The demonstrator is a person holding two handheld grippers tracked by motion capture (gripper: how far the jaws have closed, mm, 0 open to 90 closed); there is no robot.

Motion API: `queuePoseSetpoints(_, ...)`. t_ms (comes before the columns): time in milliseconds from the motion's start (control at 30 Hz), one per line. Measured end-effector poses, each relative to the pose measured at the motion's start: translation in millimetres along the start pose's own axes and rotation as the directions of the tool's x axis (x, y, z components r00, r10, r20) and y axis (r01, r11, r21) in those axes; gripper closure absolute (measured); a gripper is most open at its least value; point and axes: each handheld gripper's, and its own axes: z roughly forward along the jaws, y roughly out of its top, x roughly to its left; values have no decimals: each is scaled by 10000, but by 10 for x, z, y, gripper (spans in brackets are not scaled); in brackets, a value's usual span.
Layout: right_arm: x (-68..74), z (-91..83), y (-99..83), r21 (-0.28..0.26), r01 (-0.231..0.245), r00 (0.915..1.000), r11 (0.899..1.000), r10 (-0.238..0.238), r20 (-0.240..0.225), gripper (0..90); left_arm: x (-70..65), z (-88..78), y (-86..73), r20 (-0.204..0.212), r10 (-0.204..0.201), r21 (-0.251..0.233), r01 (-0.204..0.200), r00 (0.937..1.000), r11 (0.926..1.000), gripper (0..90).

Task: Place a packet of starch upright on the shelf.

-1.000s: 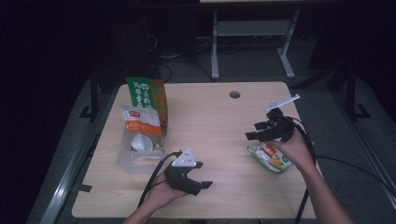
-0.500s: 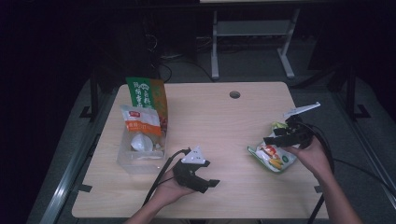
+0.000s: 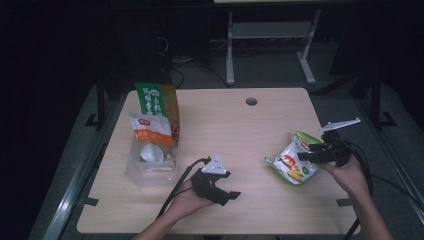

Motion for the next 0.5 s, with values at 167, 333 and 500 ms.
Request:
queuePoseSetpoints(167, -84, -45, -108, 68, -232, 9994, 9997, 230, 246, 328, -4, 39, 13, 54, 13, 23, -13, 10000, 10000, 244)
queuePoseSetpoints(333, -186, -92, -227, 111, -487, 9975, 9987, 481, 516, 328, -16, 68, 31, 93, 51, 70, -51, 9999, 10000, 245)
queuePoseSetpoints(500, -285, -127, -350, 165, -837, 9930, 9964, 820, 850, 328, -26, 98, 37, 139, 90, 72, -91, 9999, 9999, 244)
